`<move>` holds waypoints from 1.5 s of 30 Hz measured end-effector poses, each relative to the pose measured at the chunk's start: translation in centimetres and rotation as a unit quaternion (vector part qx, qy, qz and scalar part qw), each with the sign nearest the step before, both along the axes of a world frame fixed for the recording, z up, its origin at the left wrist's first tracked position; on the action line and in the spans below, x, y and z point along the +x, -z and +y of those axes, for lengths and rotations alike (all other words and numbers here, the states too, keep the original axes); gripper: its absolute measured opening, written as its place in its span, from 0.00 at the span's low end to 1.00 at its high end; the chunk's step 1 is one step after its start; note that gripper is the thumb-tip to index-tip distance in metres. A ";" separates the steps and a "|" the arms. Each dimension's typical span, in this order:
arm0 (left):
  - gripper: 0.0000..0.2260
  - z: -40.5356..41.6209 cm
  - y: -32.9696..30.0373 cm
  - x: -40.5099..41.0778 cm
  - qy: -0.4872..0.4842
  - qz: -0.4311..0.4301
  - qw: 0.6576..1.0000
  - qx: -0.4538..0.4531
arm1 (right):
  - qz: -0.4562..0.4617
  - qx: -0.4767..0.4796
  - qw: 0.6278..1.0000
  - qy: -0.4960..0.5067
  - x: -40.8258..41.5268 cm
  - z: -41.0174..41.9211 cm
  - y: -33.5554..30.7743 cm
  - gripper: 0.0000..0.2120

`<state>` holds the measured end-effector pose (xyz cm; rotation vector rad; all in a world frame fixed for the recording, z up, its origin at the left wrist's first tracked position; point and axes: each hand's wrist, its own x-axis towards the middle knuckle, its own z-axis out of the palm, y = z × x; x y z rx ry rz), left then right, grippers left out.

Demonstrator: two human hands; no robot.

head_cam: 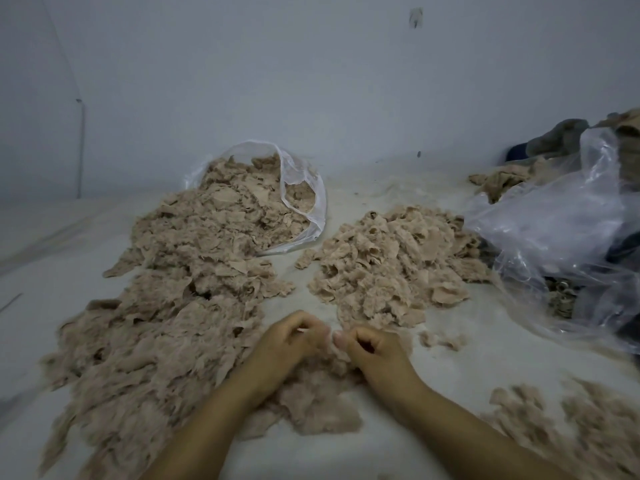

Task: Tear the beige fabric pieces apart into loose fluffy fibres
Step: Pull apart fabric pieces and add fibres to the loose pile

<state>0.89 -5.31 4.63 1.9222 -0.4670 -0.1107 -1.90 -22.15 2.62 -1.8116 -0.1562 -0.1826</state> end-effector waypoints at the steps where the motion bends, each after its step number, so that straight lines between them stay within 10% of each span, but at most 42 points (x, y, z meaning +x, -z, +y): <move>1: 0.14 -0.3 0.6 -0.2 0.036 -0.004 0.999 0.030 | 0.012 0.042 0.999 0.003 0.0 0.1 0.3 0.17; 14: 0.04 -2.1 1.7 -0.5 0.027 0.021 0.992 -0.122 | 0.025 0.158 0.987 0.003 0.5 -0.4 0.8 0.06; 28: 0.25 -2.0 3.0 -0.3 0.028 0.028 0.993 -0.110 | 0.062 0.260 0.964 0.011 0.7 -0.7 0.7 0.04; 34: 0.04 -2.3 2.6 -0.2 -0.054 0.028 0.975 -0.215 | 0.088 0.285 0.954 0.015 0.9 -1.0 0.8 0.05; 38: 0.06 -2.0 2.4 -0.2 -0.048 0.031 0.981 -0.186 | 0.048 0.113 0.992 0.007 0.6 -0.8 1.2 0.19; 45: 0.05 -1.6 2.4 0.0 -0.033 0.029 0.984 -0.171 | 0.064 0.189 0.979 0.047 1.0 -1.0 1.2 0.05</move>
